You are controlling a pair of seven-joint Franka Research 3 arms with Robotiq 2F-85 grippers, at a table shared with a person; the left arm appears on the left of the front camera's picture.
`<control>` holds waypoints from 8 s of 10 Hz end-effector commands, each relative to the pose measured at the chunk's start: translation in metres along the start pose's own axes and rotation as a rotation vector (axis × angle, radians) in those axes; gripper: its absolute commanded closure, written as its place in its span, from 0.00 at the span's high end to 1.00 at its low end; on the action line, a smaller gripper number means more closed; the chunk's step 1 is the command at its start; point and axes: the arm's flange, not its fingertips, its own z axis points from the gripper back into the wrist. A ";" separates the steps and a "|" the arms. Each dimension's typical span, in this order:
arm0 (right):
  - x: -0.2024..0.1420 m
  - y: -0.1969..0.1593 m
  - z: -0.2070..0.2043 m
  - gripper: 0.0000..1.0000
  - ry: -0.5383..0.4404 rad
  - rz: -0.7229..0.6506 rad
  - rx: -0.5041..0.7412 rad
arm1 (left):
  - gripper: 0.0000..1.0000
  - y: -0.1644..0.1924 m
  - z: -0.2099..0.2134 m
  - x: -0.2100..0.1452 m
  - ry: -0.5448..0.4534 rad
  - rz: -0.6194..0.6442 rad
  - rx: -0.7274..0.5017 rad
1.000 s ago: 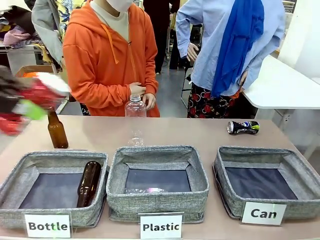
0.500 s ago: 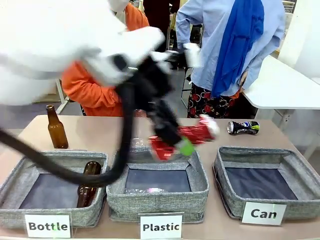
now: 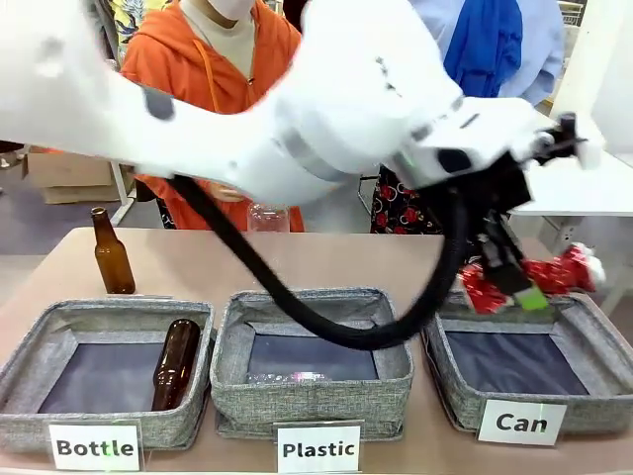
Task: Sort the can waste into the basket.
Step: Pick up the can waste from the table and place it in the right Fabric basket.
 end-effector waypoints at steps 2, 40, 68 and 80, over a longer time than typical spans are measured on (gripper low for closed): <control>-0.016 -0.016 0.031 1.00 0.019 -0.004 0.054 | 0.23 0.034 -0.058 0.019 -0.034 -0.014 0.064; -0.061 0.090 -0.239 1.00 0.428 -0.307 0.078 | 1.00 -0.147 0.293 -0.314 -0.530 0.996 -0.013; 0.029 0.160 -0.330 1.00 -0.302 0.330 -0.805 | 1.00 -0.228 0.350 -0.525 -0.980 1.375 0.176; 0.177 0.164 -0.476 1.00 1.083 1.736 -0.537 | 1.00 -0.228 0.350 -0.525 -0.980 1.375 0.176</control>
